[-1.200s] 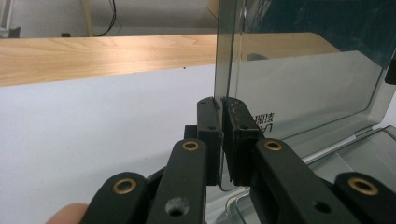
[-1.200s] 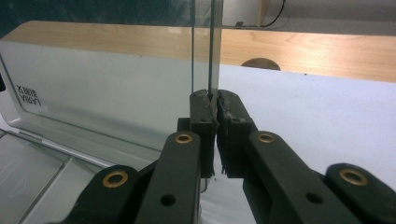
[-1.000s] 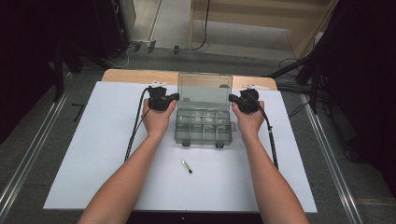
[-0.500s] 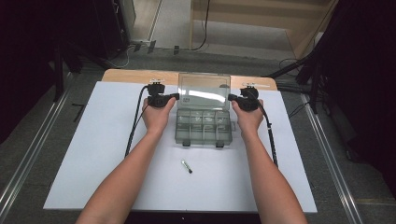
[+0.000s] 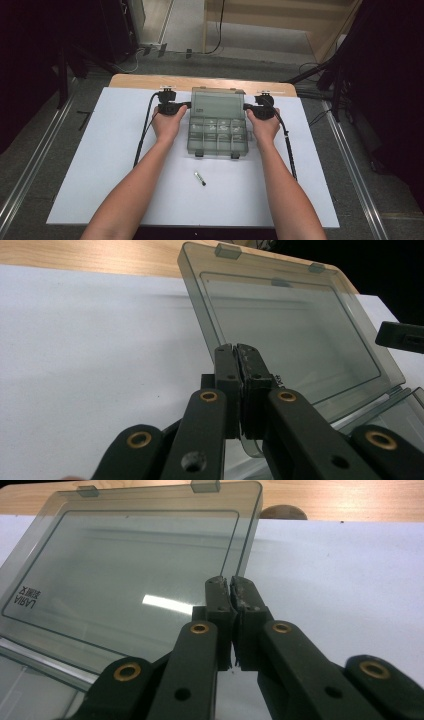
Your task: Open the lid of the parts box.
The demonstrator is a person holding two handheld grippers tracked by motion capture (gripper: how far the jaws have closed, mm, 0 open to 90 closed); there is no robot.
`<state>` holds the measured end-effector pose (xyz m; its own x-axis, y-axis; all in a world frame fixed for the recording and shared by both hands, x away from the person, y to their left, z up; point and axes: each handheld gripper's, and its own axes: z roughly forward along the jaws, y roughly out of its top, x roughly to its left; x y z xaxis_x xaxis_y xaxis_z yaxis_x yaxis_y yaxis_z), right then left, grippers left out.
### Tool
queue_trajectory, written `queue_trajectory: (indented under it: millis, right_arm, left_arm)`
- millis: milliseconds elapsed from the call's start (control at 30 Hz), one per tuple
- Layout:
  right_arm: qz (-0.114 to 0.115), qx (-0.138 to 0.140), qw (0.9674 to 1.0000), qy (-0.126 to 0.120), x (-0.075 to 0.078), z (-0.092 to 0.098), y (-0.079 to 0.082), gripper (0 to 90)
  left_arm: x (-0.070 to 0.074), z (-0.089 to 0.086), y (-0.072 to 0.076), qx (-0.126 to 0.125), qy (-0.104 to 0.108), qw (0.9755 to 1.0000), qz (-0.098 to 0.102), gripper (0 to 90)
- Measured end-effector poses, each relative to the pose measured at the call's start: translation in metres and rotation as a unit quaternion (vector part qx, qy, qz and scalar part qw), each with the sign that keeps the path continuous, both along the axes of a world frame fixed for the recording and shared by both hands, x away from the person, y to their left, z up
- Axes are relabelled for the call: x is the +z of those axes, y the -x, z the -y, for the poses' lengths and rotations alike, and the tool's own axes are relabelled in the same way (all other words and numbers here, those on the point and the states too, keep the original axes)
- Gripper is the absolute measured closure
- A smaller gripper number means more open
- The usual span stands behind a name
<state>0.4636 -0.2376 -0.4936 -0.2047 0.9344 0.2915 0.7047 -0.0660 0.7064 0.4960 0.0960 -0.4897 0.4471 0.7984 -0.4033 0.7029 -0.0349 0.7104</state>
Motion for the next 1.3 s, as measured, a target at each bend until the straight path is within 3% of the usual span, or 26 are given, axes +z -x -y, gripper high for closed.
queue_trajectory:
  millis: [100,167,200,267,367,400,433,567,767,800,1067,1300]
  right_arm:
    - [-0.002,0.001,1.0,-0.003,-0.001,0.001,0.0,87.9]
    - [0.004,-0.002,1.0,-0.003,0.001,0.001,0.001,78.6]
    - [0.012,0.007,0.9999,-0.006,0.004,0.005,0.004,68.6]
    - [0.018,0.011,0.9998,-0.005,0.005,0.006,0.005,64.7]
    - [0.053,0.01,0.9984,-0.019,0.011,0.014,0.015,52.7]
    - [0.059,0.01,0.998,-0.022,0.013,0.015,0.017,47.4]
    - [0.067,0.015,0.9975,-0.016,0.015,0.015,0.02,40.4]
    - [0.094,0.035,0.9949,0.01,0.024,0.01,0.033,24.1]
    - [0.102,0.06,0.9927,0.021,0.034,0.003,0.052,0.0]
    - [0.105,0.066,0.9921,0.021,0.035,0.003,0.056,0.0]
    - [0.134,0.094,0.9863,0.023,0.045,-0.002,0.083,0.0]
    - [0.148,0.109,0.9829,0.016,0.048,-0.008,0.106,0.0]
  left_arm:
    - [0.001,0.0,0.001,-0.007,-0.009,0.9999,0.008,88.3]
    - [0.004,0.0,0.004,-0.021,-0.029,0.999,0.026,86.4]
    - [0.006,0.0,0.006,-0.025,-0.032,0.9984,0.038,72.7]
    - [0.01,-0.004,0.01,-0.022,-0.031,0.9978,0.055,68.9]
    - [0.013,-0.009,0.013,-0.037,-0.004,0.9983,0.046,55.1]
    - [0.014,-0.01,0.015,-0.043,-0.007,0.9978,0.051,51.3]
    - [0.016,-0.01,0.018,-0.047,-0.014,0.997,0.06,47.1]
    - [0.023,-0.014,0.029,-0.062,0.005,0.9949,0.079,32.1]
    - [0.03,-0.019,0.048,-0.089,0.004,0.991,0.1,3.3]
    - [0.033,-0.022,0.052,-0.09,0.012,0.9903,0.105,0.0]
    - [0.046,-0.036,0.083,-0.096,0.025,0.9847,0.143,0.0]
    - [0.042,-0.053,0.107,-0.089,0.009,0.9805,0.175,0.0]
